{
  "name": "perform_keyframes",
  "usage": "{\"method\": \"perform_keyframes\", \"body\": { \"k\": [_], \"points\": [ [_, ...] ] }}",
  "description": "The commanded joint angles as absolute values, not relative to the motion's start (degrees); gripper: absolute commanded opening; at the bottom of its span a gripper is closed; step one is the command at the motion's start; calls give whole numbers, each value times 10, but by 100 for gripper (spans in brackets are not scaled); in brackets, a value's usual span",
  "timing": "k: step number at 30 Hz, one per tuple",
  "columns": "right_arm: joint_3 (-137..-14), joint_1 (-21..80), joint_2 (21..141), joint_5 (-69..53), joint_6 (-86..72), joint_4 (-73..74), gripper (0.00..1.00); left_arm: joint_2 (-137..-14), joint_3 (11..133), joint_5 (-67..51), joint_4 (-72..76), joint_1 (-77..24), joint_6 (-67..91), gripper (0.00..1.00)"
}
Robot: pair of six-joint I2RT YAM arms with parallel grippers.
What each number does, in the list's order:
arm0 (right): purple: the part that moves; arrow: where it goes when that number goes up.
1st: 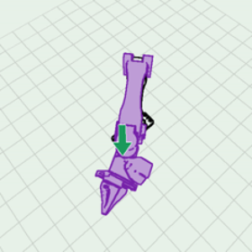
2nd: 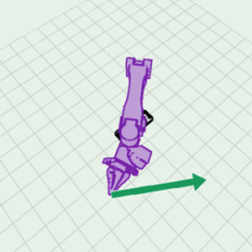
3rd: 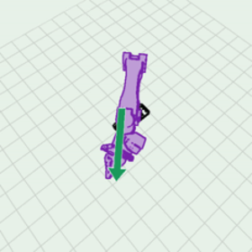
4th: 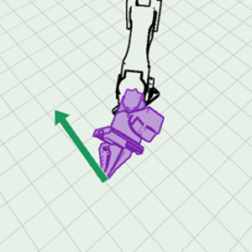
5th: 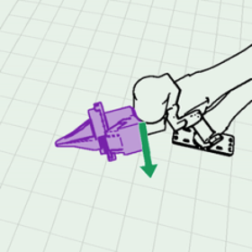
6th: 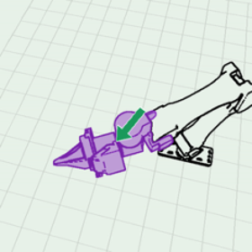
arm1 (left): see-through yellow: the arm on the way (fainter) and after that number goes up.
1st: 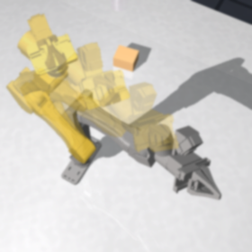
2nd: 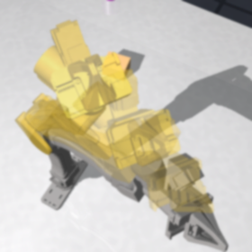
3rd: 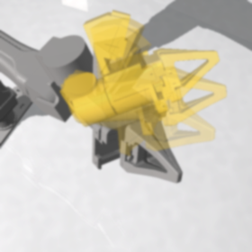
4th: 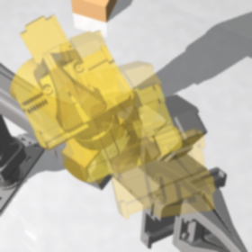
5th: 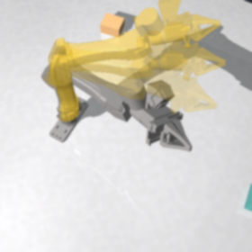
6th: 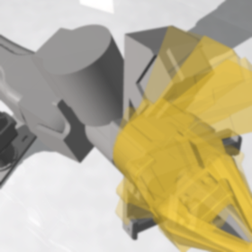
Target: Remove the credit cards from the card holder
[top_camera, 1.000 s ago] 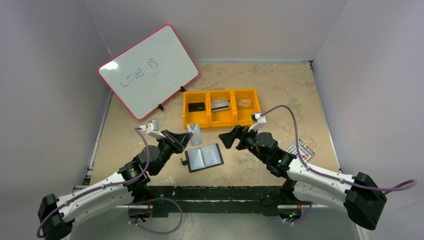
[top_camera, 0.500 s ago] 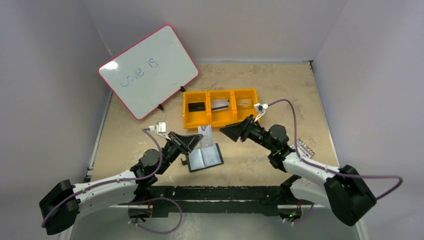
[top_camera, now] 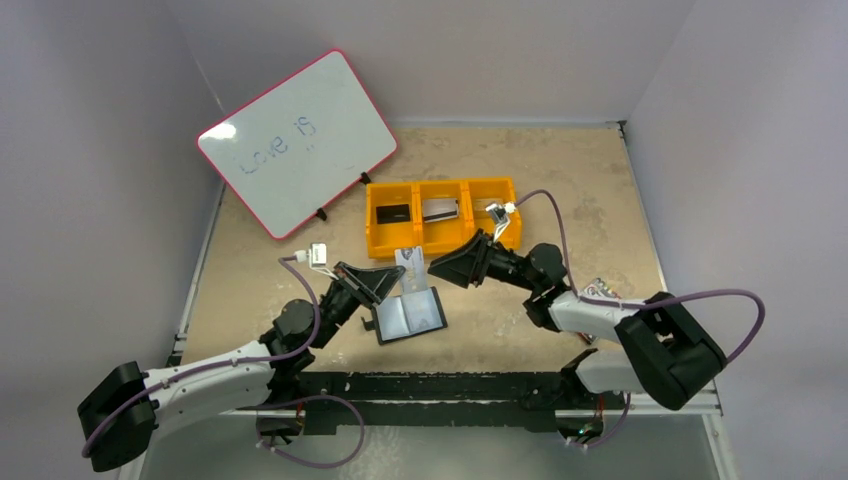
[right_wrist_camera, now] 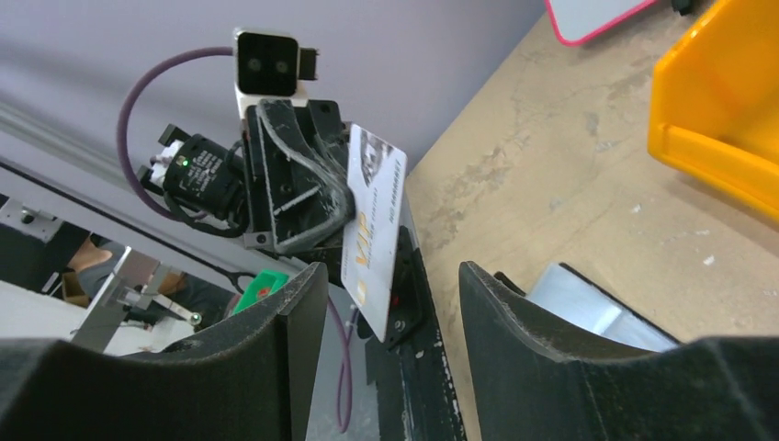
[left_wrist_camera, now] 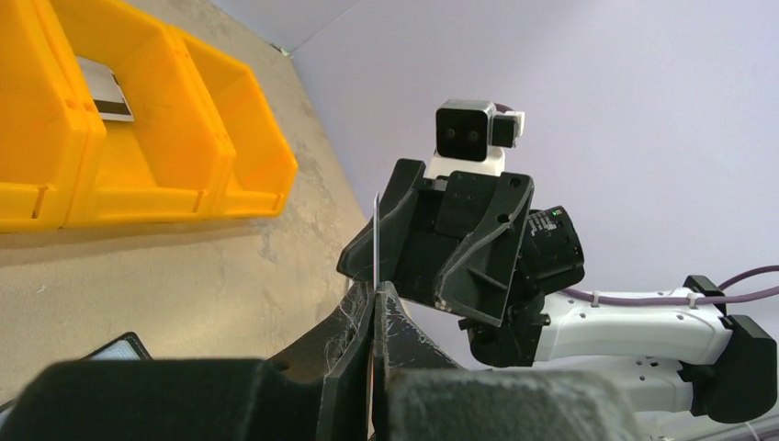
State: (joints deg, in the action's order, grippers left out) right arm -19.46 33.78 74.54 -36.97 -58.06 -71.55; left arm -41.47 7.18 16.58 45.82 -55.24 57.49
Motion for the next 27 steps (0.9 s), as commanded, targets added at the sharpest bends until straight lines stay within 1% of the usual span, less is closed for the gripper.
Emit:
{"method": "perform_keyframes", "body": {
  "k": [1, 6, 9, 13, 16, 21, 22, 25, 27],
  "points": [
    [-241, 339, 765, -405, -598, -784, 56, -418, 75, 148, 497, -551, 582, 0],
    [-257, 339, 798, -419, -613, -801, 51, -429, 77, 138, 514, -551, 583, 0],
    [-261, 339, 814, -434, -627, -831, 45, -430, 76, 135, 520, -551, 586, 0],
    [-258, 339, 835, -448, -650, -872, 43, -428, 76, 136, 522, -551, 584, 0],
    [-253, 340, 845, -451, -663, -897, 37, -429, 73, 140, 518, -551, 580, 0],
    [-257, 343, 851, -461, -665, -897, 27, -433, 60, 145, 536, -551, 586, 0],
    [-257, 343, 851, -461, -665, -897, 26, -434, 60, 146, 536, -551, 586, 0],
    [-262, 343, 853, -467, -665, -897, 17, -439, 61, 145, 538, -551, 586, 0],
    [-264, 343, 856, -469, -670, -903, 16, -441, 61, 145, 541, -551, 586, 0]
  ]
}}
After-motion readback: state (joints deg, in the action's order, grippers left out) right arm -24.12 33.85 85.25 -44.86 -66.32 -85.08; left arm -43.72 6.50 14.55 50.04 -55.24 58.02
